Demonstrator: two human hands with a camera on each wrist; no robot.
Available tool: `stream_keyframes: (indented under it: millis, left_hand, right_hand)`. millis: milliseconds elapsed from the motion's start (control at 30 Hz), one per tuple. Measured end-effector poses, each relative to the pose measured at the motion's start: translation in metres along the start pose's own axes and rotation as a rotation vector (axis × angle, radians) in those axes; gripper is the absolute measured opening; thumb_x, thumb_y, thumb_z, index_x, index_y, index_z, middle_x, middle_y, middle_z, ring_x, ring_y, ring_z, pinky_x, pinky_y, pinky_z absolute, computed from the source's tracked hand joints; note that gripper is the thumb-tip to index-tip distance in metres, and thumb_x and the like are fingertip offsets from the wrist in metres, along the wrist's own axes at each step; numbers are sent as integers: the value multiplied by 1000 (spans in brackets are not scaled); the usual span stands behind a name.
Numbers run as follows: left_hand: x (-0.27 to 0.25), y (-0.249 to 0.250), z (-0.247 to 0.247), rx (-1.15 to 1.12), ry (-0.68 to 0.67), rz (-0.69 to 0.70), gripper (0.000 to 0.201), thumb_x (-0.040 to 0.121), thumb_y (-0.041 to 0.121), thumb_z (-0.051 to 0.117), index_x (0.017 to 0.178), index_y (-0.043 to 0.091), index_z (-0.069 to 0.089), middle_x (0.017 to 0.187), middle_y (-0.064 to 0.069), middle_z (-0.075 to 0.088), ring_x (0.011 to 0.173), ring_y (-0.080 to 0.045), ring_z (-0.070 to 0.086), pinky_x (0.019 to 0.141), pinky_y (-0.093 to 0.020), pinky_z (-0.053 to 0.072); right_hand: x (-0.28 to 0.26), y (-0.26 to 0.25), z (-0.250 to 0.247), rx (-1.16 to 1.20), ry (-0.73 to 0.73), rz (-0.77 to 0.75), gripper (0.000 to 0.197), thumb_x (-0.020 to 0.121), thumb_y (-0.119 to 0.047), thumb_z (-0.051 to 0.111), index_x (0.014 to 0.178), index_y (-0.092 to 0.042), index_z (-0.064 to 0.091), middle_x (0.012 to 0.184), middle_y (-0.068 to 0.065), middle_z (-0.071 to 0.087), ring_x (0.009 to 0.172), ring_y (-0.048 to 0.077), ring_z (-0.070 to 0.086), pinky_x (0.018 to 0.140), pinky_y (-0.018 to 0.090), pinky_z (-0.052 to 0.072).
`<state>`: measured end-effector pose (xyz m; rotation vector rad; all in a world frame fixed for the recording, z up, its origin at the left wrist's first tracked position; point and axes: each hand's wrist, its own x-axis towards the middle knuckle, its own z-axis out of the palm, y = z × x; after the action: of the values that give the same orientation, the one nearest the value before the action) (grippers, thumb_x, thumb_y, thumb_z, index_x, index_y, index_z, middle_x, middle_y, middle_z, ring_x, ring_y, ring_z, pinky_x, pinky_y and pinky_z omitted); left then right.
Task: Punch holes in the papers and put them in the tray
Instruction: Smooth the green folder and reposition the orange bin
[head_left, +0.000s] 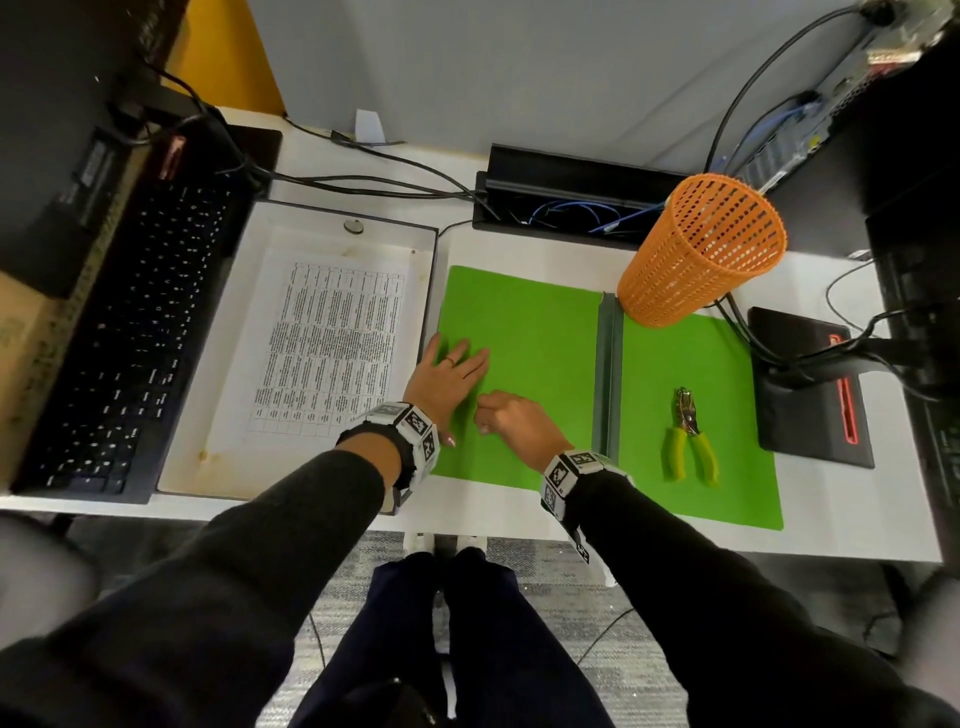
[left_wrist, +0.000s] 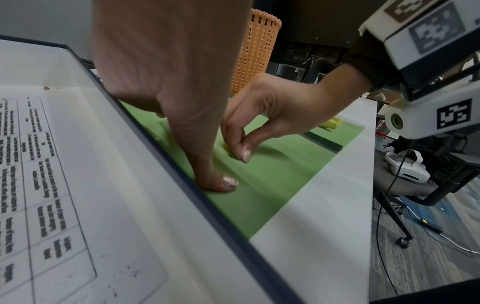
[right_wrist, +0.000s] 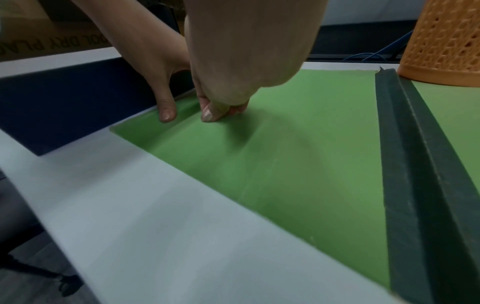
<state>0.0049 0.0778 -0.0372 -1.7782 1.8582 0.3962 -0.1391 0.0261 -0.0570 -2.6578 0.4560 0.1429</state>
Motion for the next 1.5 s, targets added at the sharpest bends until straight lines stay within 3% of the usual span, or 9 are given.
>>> stream_keyframes:
  millis: [200, 300, 433, 600, 800, 1000, 1267, 1333, 1500]
  left_hand:
    - [0, 0, -1, 6, -7, 5, 126, 64, 61, 72, 152, 12, -4, 161, -1, -10, 149, -28, 0, 117, -57, 0]
    - [0, 1, 0, -7, -4, 3, 126, 63, 60, 73, 152, 12, -4, 161, -1, -10, 149, -29, 0, 117, -57, 0]
    - [0, 0, 0, -20, 2, 2, 129, 62, 60, 74, 152, 12, -6, 161, -1, -9, 149, -28, 0, 116, -56, -1]
    - [-1, -1, -6, -16, -4, 10, 131, 60, 61, 74, 151, 11, -5, 161, -1, -8, 149, -27, -1, 116, -56, -2]
    - [10, 14, -19, 28, -11, 12, 130, 59, 60, 76, 150, 5, 1, 161, -7, -6, 149, -28, -1, 117, -57, 0]
    - [27, 25, -36, 30, -36, 45, 120, 67, 47, 77, 151, 8, 2, 161, -8, -6, 148, -29, 0, 117, -58, 2]
    - [49, 30, -73, 18, 16, 71, 64, 96, 23, 48, 151, 11, 18, 160, -10, 7, 148, -30, 7, 117, -57, 2]
    - [55, 30, -73, 13, 13, 72, 64, 96, 22, 48, 151, 12, 18, 161, -9, 7, 148, -30, 8, 117, -58, 2]
    - [66, 31, -72, 34, 9, 77, 72, 93, 25, 54, 151, 12, 14, 161, -8, 4, 148, -30, 6, 117, -58, 2]
  right_hand:
    - [2, -4, -3, -75, -72, -32, 15, 73, 11, 62, 84, 1, 62, 87, 16, 63, 81, 29, 57, 73, 44, 50]
    - [0, -5, -5, -93, -77, -17, 24, 75, 16, 56, 95, 4, 60, 97, 21, 61, 91, 33, 57, 80, 47, 47]
    - [-3, 4, -5, -101, -40, 51, 31, 69, 23, 55, 93, 4, 57, 95, 23, 59, 88, 33, 57, 69, 43, 46]
    - [-3, 17, -25, -81, -14, 137, 29, 63, 25, 62, 82, 3, 56, 75, 20, 61, 66, 30, 59, 57, 31, 44]
    - [9, 46, -87, -76, 120, 231, 26, 77, 21, 43, 94, 4, 52, 93, 24, 57, 82, 31, 54, 65, 28, 28]
    - [23, 78, -170, -46, 277, 267, 13, 84, 10, 44, 88, 0, 51, 91, 21, 56, 80, 32, 53, 67, 44, 44]
    - [3, 128, -253, -27, 546, 409, 10, 87, -5, 50, 81, -7, 58, 74, 7, 60, 63, 18, 49, 53, 21, 32]
    - [-8, 142, -258, 13, 562, 449, 8, 86, -3, 51, 83, -7, 57, 68, 5, 56, 60, 18, 49, 53, 20, 36]
    - [-20, 166, -260, 44, 521, 570, 16, 78, 8, 54, 79, -7, 62, 69, 9, 63, 66, 24, 60, 66, 36, 54]
